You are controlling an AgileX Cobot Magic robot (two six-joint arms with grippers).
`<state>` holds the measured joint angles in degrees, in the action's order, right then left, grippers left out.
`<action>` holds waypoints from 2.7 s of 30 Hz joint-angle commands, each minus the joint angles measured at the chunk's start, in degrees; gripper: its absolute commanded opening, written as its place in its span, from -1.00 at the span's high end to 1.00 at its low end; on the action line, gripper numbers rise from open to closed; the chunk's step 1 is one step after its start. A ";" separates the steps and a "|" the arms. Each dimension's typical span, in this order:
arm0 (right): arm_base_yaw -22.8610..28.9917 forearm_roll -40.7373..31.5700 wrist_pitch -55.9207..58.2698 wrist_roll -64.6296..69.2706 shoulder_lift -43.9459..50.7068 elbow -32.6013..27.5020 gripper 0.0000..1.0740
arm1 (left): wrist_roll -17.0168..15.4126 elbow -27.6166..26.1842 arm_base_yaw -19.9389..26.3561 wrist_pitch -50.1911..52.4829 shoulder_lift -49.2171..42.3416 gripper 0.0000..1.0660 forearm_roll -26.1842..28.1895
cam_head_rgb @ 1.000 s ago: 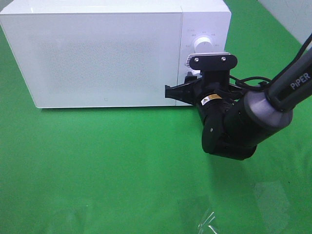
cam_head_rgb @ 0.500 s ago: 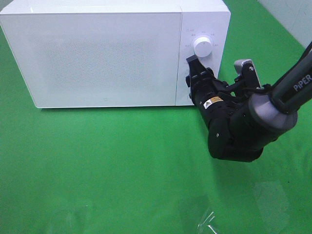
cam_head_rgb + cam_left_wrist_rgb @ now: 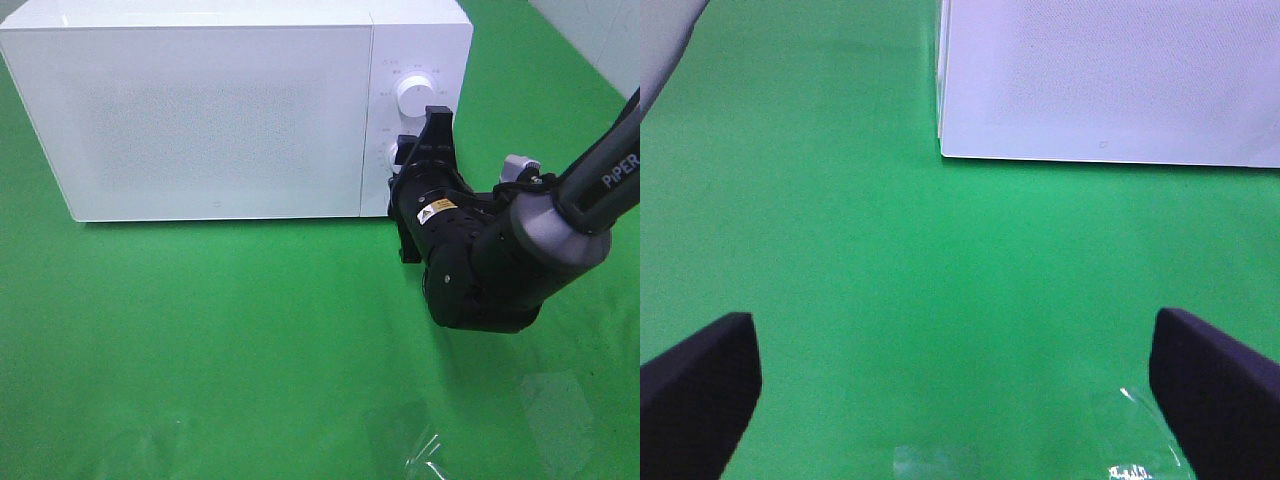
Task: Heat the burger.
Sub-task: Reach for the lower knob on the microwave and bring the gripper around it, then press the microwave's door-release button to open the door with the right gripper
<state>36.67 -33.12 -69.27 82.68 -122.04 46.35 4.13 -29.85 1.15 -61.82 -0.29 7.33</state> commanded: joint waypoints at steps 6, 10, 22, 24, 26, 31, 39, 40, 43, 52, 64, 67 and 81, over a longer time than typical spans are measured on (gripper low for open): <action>0.52 12.43 -12.95 0.06 0.52 2.41 0.97 | 0.11 0.11 0.11 0.57 -0.92 -0.83 0.46; 0.52 12.26 -12.72 0.06 0.52 2.41 0.93 | 0.11 0.11 0.11 0.57 -0.92 -0.83 0.46; 0.52 6.47 -11.29 -0.06 0.52 2.41 0.45 | 0.11 0.11 0.11 0.57 -0.92 -0.83 0.46; 0.52 3.78 -10.26 -1.26 0.52 2.35 0.26 | 0.11 0.11 0.11 0.57 -0.92 -0.83 0.46; 0.57 2.18 -9.22 -1.95 0.52 2.18 0.16 | 0.11 0.11 0.11 0.57 -0.92 -0.83 0.46; 0.57 -1.09 -7.33 -5.04 0.52 2.12 0.05 | 0.11 0.11 0.11 0.57 -0.92 -0.83 0.46; 0.69 -0.97 -6.13 -8.19 0.74 2.06 -0.12 | 0.11 0.11 0.11 0.57 -0.92 -0.83 0.46; 0.69 -0.46 -4.47 -9.00 1.55 1.66 -0.20 | 0.11 0.11 0.11 0.57 -0.92 -0.83 0.46; 0.69 -0.40 -3.32 -9.45 2.01 1.09 -0.24 | 0.11 0.11 0.11 0.57 -0.92 -0.83 0.46; 0.69 5.73 13.29 -19.48 10.54 -6.42 -0.33 | 0.11 0.11 0.11 0.57 -0.92 -0.83 0.46; 0.52 13.06 31.86 -40.34 21.37 -10.60 -0.33 | 0.11 0.11 0.11 0.57 -0.92 -0.83 0.46; 0.52 13.06 36.96 -51.39 25.10 -10.54 -0.33 | 0.11 0.11 0.11 0.57 -0.92 -0.83 0.46; -5.21 17.30 53.23 -79.35 38.27 -10.49 -0.33 | 0.11 0.11 0.11 0.57 -0.92 -0.83 0.46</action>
<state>31.86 -16.96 -17.65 5.50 -84.91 35.81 4.13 -29.85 1.15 -61.82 -0.29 7.33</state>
